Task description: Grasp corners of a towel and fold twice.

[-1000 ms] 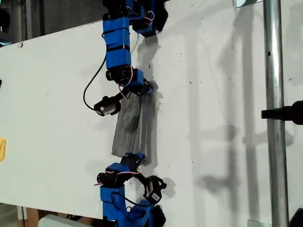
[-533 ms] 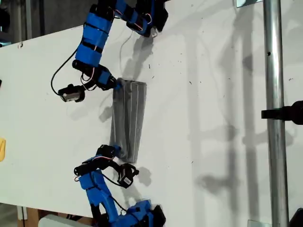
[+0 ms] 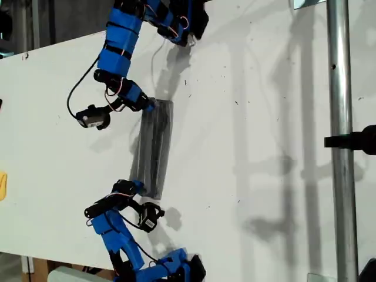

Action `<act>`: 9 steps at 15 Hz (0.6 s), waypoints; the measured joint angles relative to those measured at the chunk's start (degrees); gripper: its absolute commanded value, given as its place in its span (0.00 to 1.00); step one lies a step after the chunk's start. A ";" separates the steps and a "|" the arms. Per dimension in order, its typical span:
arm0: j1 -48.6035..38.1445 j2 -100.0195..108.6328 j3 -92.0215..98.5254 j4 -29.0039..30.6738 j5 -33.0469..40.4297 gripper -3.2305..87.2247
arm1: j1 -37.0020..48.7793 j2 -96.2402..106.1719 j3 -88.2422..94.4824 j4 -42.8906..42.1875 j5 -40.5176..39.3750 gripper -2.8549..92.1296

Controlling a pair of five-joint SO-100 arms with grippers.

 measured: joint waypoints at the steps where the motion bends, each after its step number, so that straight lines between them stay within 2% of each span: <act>1: 0.97 -0.26 1.93 -0.62 -0.88 0.01 | -1.76 -1.85 2.37 -2.11 2.02 0.03; 3: 2.64 -0.70 5.98 -3.43 -1.93 0.02 | -3.16 -5.89 6.50 -6.59 4.66 0.03; 7: 3.08 -4.31 11.16 -8.70 -2.55 0.02 | -1.85 -11.69 8.96 -12.83 5.01 0.03; 9: 2.72 -6.42 11.43 -10.02 -2.81 0.07 | -1.14 -13.97 8.96 -14.24 5.01 0.03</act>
